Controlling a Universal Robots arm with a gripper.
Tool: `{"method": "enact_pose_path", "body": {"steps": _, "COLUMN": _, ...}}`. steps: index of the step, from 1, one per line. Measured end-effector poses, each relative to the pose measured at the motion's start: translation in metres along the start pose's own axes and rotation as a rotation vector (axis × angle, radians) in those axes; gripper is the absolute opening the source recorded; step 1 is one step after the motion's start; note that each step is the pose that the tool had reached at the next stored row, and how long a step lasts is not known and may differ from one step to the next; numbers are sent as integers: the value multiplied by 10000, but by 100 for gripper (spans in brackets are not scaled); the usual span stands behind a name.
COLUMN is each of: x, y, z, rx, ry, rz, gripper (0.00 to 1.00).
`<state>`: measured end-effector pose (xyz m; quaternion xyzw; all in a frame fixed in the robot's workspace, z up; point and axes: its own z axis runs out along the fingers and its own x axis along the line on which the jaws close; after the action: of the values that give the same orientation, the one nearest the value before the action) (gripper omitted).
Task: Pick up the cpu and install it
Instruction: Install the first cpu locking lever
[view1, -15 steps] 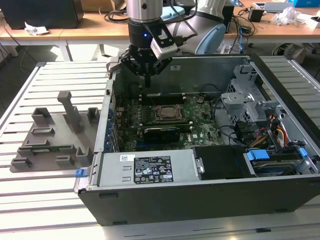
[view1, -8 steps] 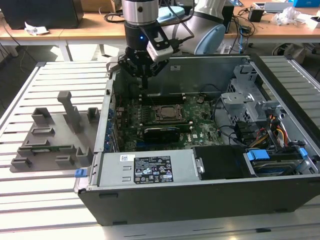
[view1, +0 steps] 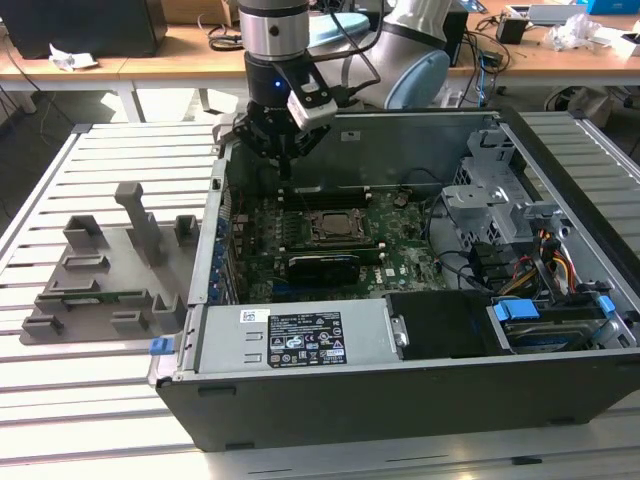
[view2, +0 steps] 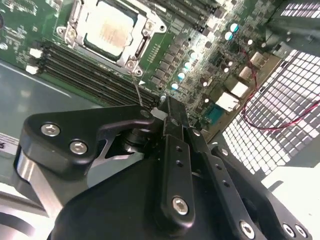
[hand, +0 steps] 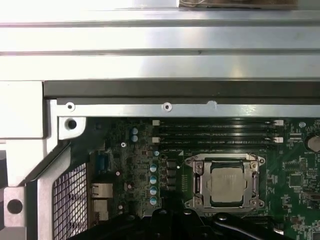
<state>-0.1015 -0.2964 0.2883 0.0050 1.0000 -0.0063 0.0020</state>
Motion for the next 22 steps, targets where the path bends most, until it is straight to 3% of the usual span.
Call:
{"method": "enact_pose_path", "body": {"steps": 3, "x": 20, "y": 53, "z": 49, "rx": -2, "ry": -2, "rz": -140, "gripper": 11}}
{"method": "enact_pose_path", "body": {"steps": 6, "x": 21, "y": 166, "z": 106, "rx": -2, "ry": -3, "rz": -198, "gripper": 11}}
{"method": "enact_pose_path", "body": {"steps": 12, "x": 18, "y": 211, "z": 216, "rx": 8, "ry": -3, "rz": -333, "gripper": 11}}
{"method": "enact_pose_path", "body": {"steps": 13, "x": -23, "y": 230, "z": 253, "rx": 24, "ry": -4, "rz": -394, "gripper": 11}}
{"method": "enact_pose_path", "body": {"steps": 22, "x": -64, "y": 231, "z": 254, "rx": 24, "ry": -5, "rz": -394, "gripper": 11}}
